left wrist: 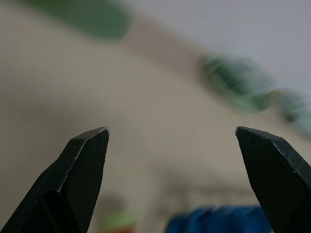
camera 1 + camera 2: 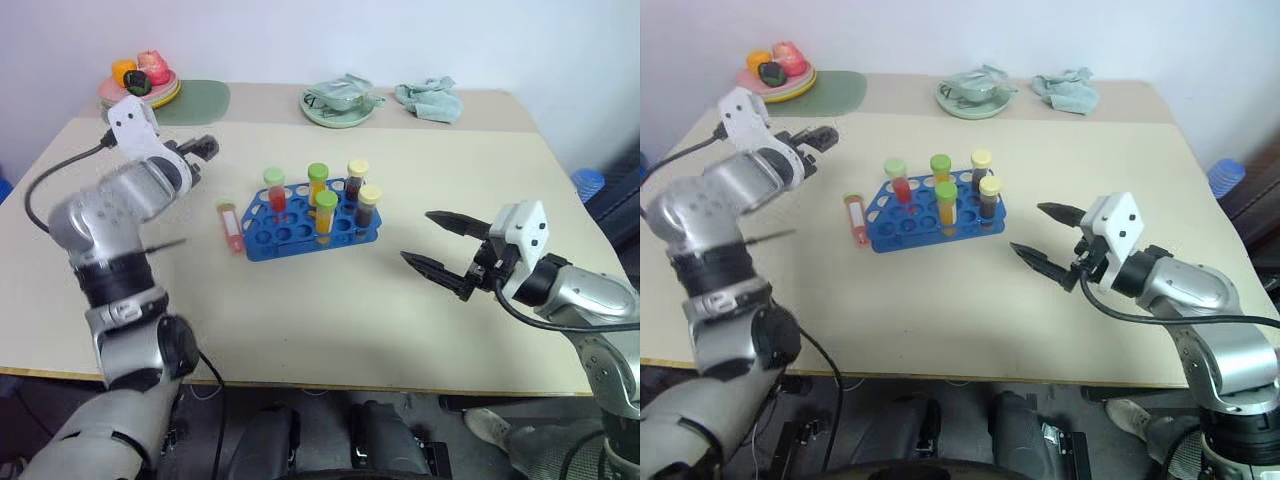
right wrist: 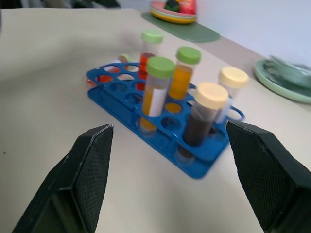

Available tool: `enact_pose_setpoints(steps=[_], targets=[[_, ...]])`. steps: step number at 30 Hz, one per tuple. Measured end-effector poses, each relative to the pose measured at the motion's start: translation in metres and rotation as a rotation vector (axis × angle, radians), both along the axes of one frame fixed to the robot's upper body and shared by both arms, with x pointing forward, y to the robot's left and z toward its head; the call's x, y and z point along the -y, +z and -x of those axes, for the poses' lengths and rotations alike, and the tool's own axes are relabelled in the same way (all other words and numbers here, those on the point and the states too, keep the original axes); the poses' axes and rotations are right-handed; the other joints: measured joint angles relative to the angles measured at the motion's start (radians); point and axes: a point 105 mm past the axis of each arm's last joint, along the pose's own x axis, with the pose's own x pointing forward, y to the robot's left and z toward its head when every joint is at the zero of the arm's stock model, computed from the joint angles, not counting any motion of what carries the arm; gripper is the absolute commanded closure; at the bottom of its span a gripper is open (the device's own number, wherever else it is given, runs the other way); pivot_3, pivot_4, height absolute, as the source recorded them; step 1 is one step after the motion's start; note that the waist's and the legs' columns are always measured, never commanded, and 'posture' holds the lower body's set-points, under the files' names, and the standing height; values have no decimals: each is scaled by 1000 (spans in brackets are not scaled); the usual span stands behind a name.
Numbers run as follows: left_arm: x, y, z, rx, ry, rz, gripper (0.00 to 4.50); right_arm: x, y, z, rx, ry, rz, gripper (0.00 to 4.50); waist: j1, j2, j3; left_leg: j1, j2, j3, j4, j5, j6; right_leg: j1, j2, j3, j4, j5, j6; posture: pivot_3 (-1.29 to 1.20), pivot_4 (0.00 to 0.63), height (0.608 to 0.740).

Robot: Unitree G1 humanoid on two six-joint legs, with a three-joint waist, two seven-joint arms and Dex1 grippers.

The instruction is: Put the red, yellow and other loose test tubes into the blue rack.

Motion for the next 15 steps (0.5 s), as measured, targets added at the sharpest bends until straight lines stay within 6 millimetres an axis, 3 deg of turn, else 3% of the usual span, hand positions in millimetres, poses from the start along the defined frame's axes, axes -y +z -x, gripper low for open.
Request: enact_pose_setpoints(steps=[3, 7, 15], targets=[[10, -6, 5, -144, 25, 10, 245, 2, -2, -3, -9, 3, 2, 723, -2, 0, 0, 0, -1, 0, -1, 0, 0, 0, -1, 0, 0, 0, 0, 0, 150, 740], [6, -36, 14, -364, 69, -33, 245, 3, -6, -3, -18, 12, 3, 723, -8, 0, 0, 0, -1, 0, -2, 2, -4, -2, 1, 1, 1, 0, 0, 0, 150, 740], [-13, -45, 17, -472, 178, -12, 245, 4, -10, -1, -22, 22, 9, 723, -3, 0, 0, 1, -1, 0, -2, 2, -5, -2, 0, 1, 2, 0, 0, 0, 150, 740]])
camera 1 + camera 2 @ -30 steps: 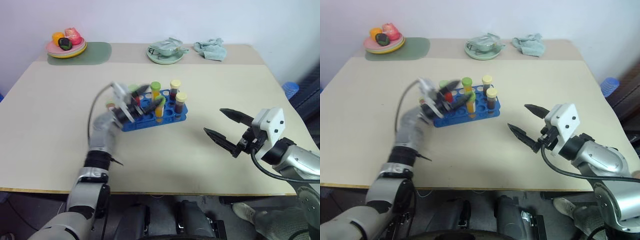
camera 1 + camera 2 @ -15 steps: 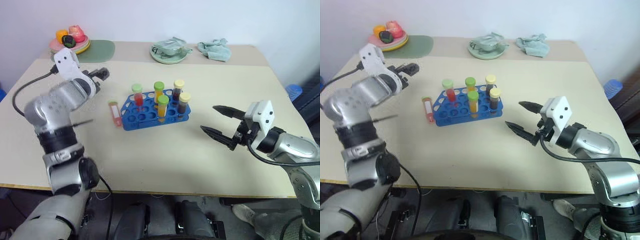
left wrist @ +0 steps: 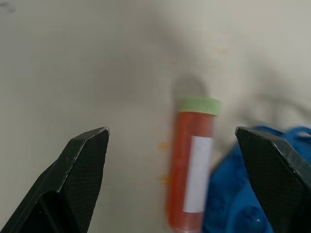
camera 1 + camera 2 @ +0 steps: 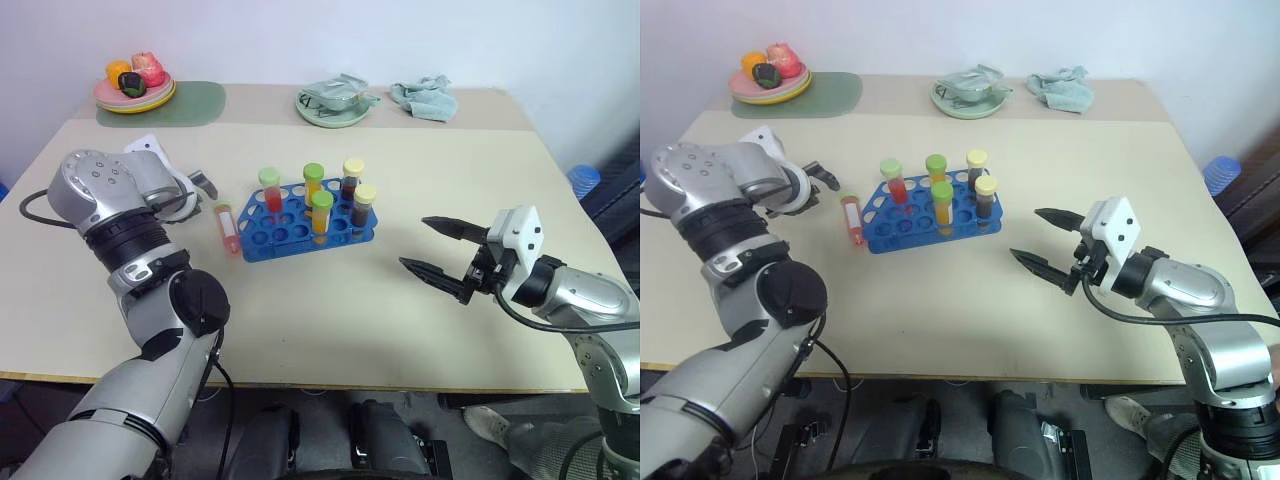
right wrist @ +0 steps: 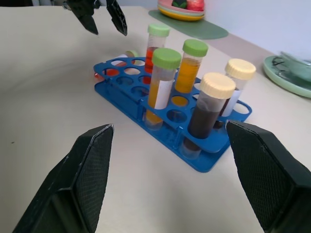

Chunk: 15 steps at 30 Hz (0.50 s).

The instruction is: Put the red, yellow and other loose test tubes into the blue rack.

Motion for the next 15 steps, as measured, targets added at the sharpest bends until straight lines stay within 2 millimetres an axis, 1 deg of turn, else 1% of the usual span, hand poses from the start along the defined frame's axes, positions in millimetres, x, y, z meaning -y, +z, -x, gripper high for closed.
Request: enact_pose_setpoints(steps=[3, 9, 14, 15], targets=[[4, -11, -1, -47, -14, 6, 245, 1, -1, -1, -1, -5, 4, 723, 1, 0, 0, 0, 0, 0, 0, 0, 0, 0, 0, 0, 0, 0, 0, 0, 150, 740], [19, -32, -11, -105, -43, 35, 245, 1, -2, -1, -3, -15, 3, 723, -1, 0, 0, 0, 0, 0, 0, 0, 0, 0, 0, 0, 0, 0, 0, 0, 150, 740], [25, -37, -19, -118, -43, 33, 245, 2, -4, 0, -7, -27, 3, 723, -1, 0, 0, 0, 0, 0, 0, 0, 0, 0, 0, 0, 0, 0, 0, 0, 150, 740], [24, -38, -20, -122, -34, 25, 476, 2, -3, 0, -6, -30, 3, 723, -1, 0, 0, 0, 0, 0, 0, 0, 0, 0, 0, 0, 0, 0, 0, 0, 150, 740]])
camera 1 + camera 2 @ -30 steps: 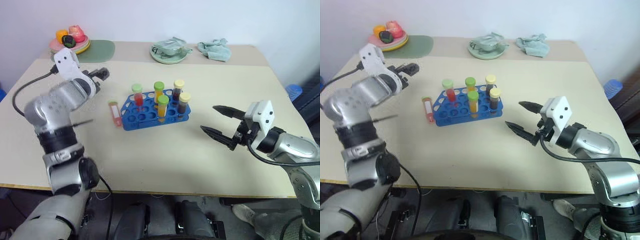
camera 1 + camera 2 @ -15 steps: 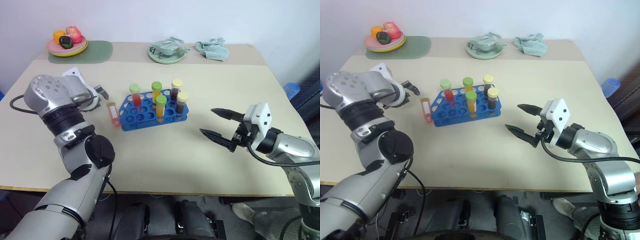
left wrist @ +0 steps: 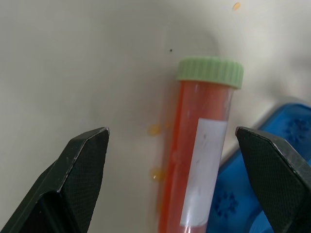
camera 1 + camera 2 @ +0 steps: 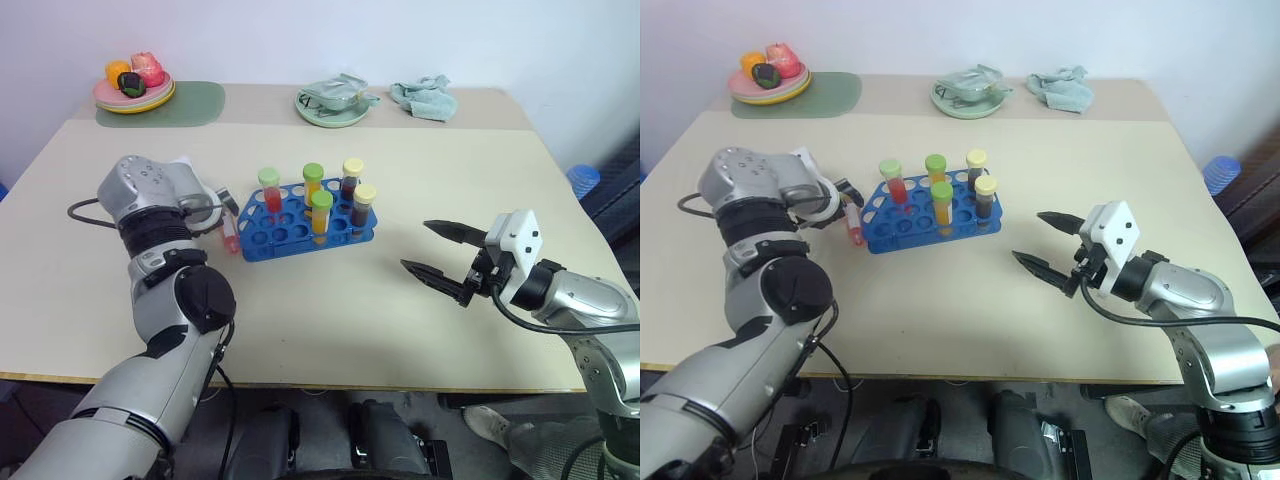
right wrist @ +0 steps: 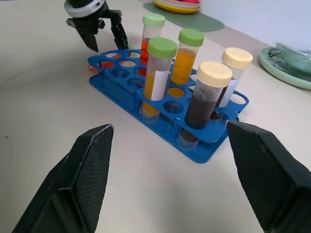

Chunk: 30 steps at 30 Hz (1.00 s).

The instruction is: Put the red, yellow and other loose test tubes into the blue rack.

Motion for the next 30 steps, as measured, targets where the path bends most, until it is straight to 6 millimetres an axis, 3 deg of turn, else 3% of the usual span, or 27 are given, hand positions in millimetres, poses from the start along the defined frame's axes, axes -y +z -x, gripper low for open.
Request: enact_pose_setpoints(steps=[2, 7, 8, 16, 24, 30], targets=[[-3, -3, -2, -5, 28, -14, 1051, -1, 1, 1, 3, -1, 1, 723, 0, 0, 0, 0, 0, 0, 0, 0, 0, 0, 0, 0, 0, 0, 0, 0, 150, 740], [-9, -7, -10, -8, 76, -67, 3511, -3, 3, 1, 1, -3, -5, 723, 0, 0, 0, 0, 0, 0, 0, 0, 0, 0, 0, 0, 0, 0, 0, 0, 150, 740], [-10, -6, -11, -9, 79, -71, 3733, -3, 3, 1, -1, -4, -7, 723, 0, 0, 0, 0, 0, 0, 0, 0, 0, 0, 0, 0, 0, 0, 0, 0, 150, 740], [-13, 0, -11, 32, 45, -64, 3735, -4, 4, 1, -9, 0, -11, 723, -2, 0, 0, 0, 0, 0, 0, 0, 0, 0, 0, 0, 0, 0, 0, 0, 150, 740], [-14, 20, 16, 195, -145, 41, 3735, -10, 8, 6, -11, 77, 4, 723, -2, 0, 0, -1, 0, 0, 0, 0, 0, -1, 0, 0, 0, 0, 0, 0, 150, 740], [-27, 28, 28, 267, -195, -31, 3735, -27, 18, 10, 8, 223, 3, 723, -4, 0, 0, 0, 0, 0, 0, 0, 0, -1, 0, 0, 1, 0, 0, 0, 150, 740]])
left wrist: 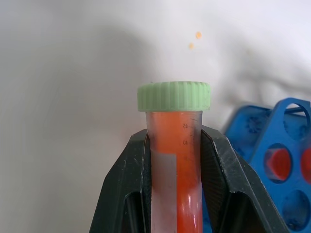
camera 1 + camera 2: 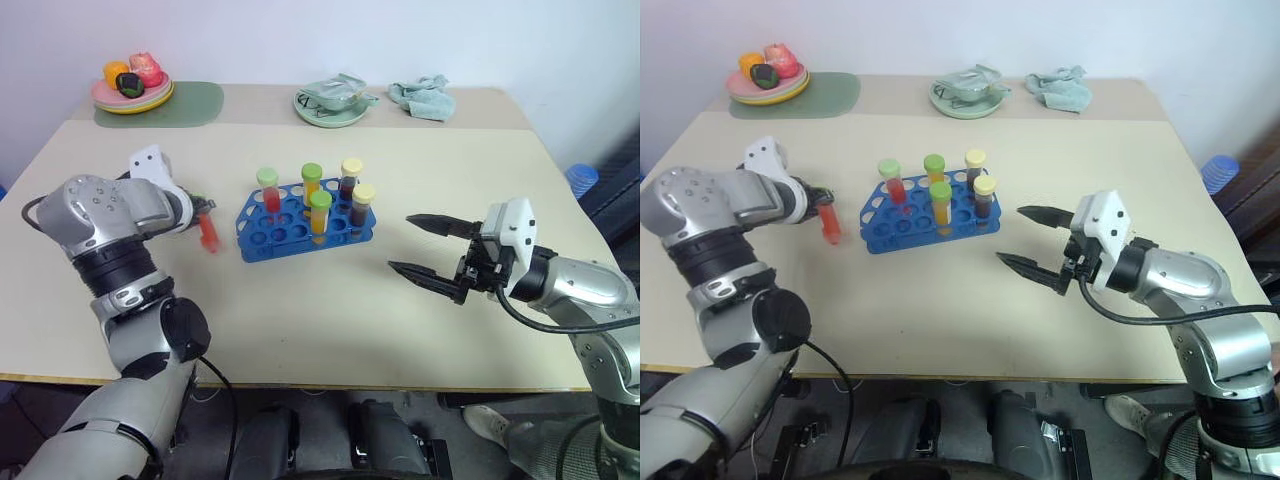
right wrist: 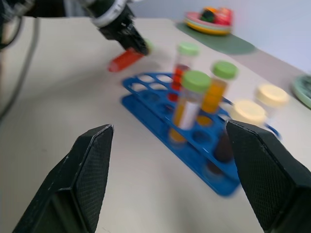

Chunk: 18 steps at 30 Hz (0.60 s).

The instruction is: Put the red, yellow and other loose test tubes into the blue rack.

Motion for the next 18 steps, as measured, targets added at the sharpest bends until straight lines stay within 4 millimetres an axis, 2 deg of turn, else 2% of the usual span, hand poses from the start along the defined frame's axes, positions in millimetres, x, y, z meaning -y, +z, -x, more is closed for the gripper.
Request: enact_pose_setpoints(steps=[3, 5, 6, 8, 11, 14, 18], targets=[[-2, 3, 6, 42, -62, -48, 3735, -5, -1, 1, -9, 43, 6, 723, 1, 0, 0, 0, 0, 0, 0, 0, 0, 0, 0, 0, 0, 0, 0, 0, 150, 740], [0, 15, 12, 125, -144, -86, 3735, -3, -2, -1, -17, 39, 3, 723, 1, 0, 0, 0, 0, 0, 0, 0, 0, 0, 0, 0, -1, 0, 0, 0, 150, 740], [7, 25, 13, 218, -202, -70, 3735, -2, -2, -2, -20, 35, 2, 723, 2, 0, 0, 0, 0, 0, 0, 0, 0, 0, -1, 0, -1, 0, 0, 0, 150, 740], [29, 62, 23, 588, -379, -63, 3735, -1, -3, -3, -14, 32, 4, 723, 2, 1, 0, -1, 0, 0, -1, 0, 0, 1, -1, 0, -3, 0, -1, 0, 150, 740], [56, 94, 41, 859, -571, -69, 3735, 1, -5, -4, -11, 16, 5, 723, 5, 1, 0, 0, 0, 0, -1, 0, 0, 2, -1, -1, -3, 0, -1, 0, 150, 740], [66, 102, 46, 1001, -620, -59, 3735, 3, -9, -3, -19, -6, -2, 723, 3, 2, -1, 1, 0, 0, 0, 0, 1, 3, -1, 0, -3, 0, -1, 0, 150, 740], [74, 92, 35, 1092, -634, -67, 3735, 11, -18, -4, -35, -82, -19, 723, 3, 2, -1, 1, 0, 0, 0, 0, 1, 3, -1, 0, -3, 0, -1, 0, 150, 740]])
